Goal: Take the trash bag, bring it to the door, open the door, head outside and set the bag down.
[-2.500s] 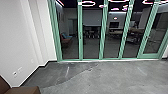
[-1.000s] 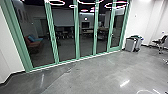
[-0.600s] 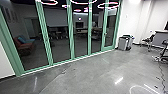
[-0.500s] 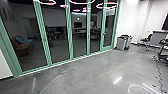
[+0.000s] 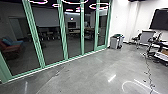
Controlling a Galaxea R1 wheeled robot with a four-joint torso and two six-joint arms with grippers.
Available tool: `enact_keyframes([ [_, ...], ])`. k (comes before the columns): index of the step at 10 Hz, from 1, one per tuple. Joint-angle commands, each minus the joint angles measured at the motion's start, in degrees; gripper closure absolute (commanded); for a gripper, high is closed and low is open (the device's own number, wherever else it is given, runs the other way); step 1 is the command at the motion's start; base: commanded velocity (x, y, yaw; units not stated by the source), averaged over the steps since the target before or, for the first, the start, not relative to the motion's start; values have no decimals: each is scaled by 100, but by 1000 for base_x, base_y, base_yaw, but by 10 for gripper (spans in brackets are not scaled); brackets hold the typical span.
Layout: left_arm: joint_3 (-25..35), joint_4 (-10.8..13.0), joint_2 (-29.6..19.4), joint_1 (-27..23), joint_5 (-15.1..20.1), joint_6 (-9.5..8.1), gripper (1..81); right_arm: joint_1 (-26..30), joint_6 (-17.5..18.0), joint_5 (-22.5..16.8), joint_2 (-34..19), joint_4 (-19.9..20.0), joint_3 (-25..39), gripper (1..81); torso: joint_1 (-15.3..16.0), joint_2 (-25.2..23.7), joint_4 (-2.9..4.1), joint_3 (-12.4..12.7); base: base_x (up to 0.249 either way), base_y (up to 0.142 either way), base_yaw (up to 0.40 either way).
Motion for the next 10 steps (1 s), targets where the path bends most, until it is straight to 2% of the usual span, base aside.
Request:
enact_keyframes([
  [1,-23,53,-2,-372,339,29,811,258,13,-265,34,-63,40,10,0,0,0,0,0,0,-167],
  [6,-24,53,-2,-364,339,29,811,258,13,-265,34,-63,49,10,0,0,-2,0,0,0,-137],
  [10,-24,35,-20,-364,339,29,811,258,13,-265,51,-54,40,10,0,0,-2,0,-17,0,-21],
])
